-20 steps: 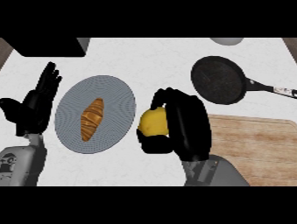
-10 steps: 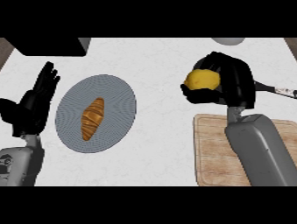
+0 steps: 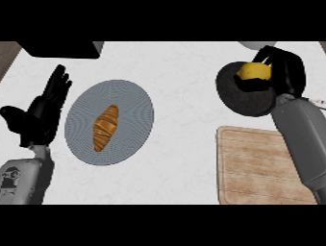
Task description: Pick the lemon from the cutting board and place it in the pan
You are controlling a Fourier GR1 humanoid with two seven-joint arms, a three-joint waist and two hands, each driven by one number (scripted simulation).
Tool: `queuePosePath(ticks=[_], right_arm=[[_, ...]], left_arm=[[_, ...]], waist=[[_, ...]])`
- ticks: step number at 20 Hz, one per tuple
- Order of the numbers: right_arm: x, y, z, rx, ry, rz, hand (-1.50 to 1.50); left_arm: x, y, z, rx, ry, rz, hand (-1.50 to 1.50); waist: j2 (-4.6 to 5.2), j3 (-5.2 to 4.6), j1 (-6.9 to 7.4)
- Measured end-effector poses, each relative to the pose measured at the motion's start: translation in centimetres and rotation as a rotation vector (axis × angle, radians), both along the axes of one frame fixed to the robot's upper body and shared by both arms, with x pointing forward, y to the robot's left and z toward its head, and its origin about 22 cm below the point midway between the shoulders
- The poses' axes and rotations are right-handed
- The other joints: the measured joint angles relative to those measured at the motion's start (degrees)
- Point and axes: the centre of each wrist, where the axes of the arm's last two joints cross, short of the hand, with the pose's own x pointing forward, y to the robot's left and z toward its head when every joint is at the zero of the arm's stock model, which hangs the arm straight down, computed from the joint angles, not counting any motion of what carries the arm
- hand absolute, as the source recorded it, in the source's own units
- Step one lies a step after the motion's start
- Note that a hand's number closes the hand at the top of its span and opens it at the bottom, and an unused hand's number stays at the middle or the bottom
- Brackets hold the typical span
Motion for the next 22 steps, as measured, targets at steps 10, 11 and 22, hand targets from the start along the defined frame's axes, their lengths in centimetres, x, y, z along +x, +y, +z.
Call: queuePosePath(ticks=[10,11,22], right_arm=[[1.5,-4.2,-2.7,0.089,0.038,-0.048,-1.50],[1.5,-4.2,-3.1,0.123,0.078,-0.040,-1.50],[0.4,-5.6,-5.8,0.360,0.193,0.095,-1.50]], left_arm=[[0.1,-0.7,0.3,-0.009,-0.010,-0.039,0.00],[0.2,-0.7,0.4,-0.007,-0.011,-0.040,0.00],[0.2,-1.5,0.3,-0.007,-0.023,-0.042,0.00]], waist=[[0.86,0.16,2.04],[0.96,0.17,2.19],[1.14,0.25,2.22]])
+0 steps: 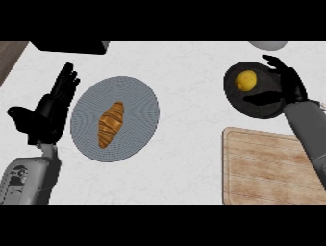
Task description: Pick the lemon from the cutting board and place it in the pan
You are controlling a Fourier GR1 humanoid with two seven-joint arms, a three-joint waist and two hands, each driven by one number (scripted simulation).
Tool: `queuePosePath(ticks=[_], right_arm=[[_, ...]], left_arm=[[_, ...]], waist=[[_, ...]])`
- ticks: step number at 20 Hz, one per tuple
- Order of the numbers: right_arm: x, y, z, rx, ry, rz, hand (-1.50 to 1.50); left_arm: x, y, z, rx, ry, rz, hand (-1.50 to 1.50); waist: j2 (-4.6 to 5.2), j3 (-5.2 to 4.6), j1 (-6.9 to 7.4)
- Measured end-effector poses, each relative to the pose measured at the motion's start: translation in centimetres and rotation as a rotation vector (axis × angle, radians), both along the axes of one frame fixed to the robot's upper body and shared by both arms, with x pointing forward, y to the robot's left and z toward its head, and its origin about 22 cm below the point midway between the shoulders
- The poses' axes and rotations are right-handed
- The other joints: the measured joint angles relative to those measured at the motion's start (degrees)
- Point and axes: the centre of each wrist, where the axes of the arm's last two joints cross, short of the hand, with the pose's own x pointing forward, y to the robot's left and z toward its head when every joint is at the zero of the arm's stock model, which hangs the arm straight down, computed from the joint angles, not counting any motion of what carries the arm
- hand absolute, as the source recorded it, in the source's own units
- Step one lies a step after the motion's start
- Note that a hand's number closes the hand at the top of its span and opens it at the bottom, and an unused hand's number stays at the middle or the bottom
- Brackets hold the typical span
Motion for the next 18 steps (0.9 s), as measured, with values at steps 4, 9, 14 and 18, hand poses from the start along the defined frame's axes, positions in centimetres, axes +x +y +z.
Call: queuePosePath(ticks=[4,9,14,18], right_arm=[[-0.5,-0.9,-0.5,0.105,-0.115,-0.015,-1.50],[-1.8,-3.0,-1.3,0.280,-0.192,-0.001,-1.50],[-4.3,-7.0,-2.1,0.420,-0.206,0.097,-1.50],[-6.7,-9.8,-2.8,0.469,-0.215,0.166,-1.50]], left_arm=[[-0.3,1.0,0.2,0.002,0.012,0.021,0.00],[-0.3,1.4,0.2,0.003,0.026,0.040,0.00],[-0.7,2.3,-0.4,0.002,0.035,0.073,0.00],[-0.9,2.9,-0.6,0.005,0.049,0.098,0.00]], waist=[[-0.44,-0.02,-0.74],[-1.07,-0.12,-2.31],[-1.86,-0.26,-4.10],[-2.38,-0.38,-5.38]])
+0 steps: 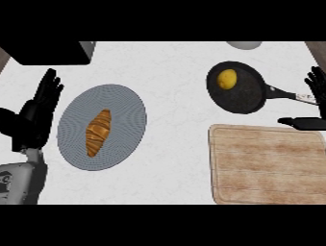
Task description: Pick the lemon from the cutting board and place it in the pan
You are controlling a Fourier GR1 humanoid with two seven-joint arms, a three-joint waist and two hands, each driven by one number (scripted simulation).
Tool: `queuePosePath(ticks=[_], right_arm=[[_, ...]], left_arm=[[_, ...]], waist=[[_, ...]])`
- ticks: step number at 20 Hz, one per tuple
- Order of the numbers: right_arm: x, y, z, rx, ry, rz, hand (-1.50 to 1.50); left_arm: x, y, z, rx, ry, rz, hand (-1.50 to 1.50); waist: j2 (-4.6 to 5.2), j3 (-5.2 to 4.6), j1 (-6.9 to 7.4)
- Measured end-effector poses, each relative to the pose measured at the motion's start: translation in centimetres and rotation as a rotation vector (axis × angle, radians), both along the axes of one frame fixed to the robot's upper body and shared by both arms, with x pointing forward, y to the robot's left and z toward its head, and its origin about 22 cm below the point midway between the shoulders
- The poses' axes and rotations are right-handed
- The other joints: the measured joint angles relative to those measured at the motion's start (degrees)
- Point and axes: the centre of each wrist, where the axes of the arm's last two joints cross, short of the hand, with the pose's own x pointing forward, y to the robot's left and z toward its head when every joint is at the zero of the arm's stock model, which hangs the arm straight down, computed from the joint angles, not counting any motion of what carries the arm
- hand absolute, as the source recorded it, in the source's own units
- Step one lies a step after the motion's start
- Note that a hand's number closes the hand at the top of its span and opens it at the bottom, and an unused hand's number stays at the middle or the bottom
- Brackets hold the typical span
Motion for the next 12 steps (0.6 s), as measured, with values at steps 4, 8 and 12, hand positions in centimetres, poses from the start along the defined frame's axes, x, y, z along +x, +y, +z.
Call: queuePosePath(ticks=[4,8,12], right_arm=[[-2.8,-2.7,0.1,0.013,-0.009,0.023,-1.50],[-5.4,-3.6,0.2,0.019,-0.004,0.042,-1.50],[-8.0,-3.5,1.3,-0.009,0.012,0.055,-1.50]], left_arm=[[-0.6,0.5,-0.2,0.001,-0.002,0.013,0.00],[-0.8,0.6,-0.1,0.004,-0.004,0.016,0.00],[-0.7,0.0,-0.4,0.008,0.003,0.014,0.00]], waist=[[-0.28,-0.08,-0.64],[-0.38,-0.12,-0.97],[-0.34,-0.14,-1.02]])
